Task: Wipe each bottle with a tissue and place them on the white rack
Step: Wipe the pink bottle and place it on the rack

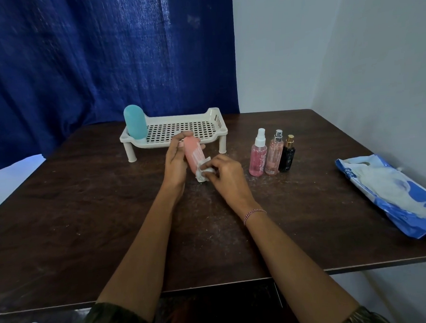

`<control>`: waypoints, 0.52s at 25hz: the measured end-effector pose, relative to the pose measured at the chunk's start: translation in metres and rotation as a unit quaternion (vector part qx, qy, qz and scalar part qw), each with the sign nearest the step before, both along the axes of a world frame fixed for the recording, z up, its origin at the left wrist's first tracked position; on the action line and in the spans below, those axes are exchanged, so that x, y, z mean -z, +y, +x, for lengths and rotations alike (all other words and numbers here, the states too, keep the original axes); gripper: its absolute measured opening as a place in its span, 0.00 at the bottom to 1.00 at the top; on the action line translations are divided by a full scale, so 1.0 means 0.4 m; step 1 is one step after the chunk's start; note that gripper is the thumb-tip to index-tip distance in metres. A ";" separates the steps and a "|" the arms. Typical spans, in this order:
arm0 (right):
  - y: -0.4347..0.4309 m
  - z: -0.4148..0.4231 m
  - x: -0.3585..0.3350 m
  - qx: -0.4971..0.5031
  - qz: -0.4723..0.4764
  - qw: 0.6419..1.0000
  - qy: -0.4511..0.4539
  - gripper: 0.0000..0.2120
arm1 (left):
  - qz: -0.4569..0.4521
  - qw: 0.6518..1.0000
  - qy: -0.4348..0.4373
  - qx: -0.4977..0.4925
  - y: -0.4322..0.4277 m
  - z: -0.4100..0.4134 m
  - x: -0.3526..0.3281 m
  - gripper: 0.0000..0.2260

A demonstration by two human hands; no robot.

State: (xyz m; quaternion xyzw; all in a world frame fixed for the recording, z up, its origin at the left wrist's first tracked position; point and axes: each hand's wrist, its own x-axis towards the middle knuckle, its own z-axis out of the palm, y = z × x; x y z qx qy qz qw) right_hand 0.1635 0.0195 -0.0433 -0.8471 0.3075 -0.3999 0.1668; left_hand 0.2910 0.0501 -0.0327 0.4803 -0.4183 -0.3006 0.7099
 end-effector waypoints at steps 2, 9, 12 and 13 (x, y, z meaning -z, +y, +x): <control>0.005 0.000 0.000 -0.002 -0.013 1.000 0.017 0.09 | -0.002 1.000 0.011 0.010 0.002 -0.003 -0.003 0.15; -0.020 -0.007 0.009 0.057 0.021 0.998 0.018 0.14 | -0.010 0.999 0.031 0.016 -0.003 -0.004 0.001 0.16; -0.016 -0.003 0.009 0.059 0.026 0.998 -0.014 0.12 | -0.011 0.999 0.035 0.020 -0.005 0.000 0.005 0.17; -0.012 -0.002 0.007 0.053 0.026 0.998 -0.030 0.11 | -0.011 0.999 0.041 0.022 -0.005 0.000 0.005 0.17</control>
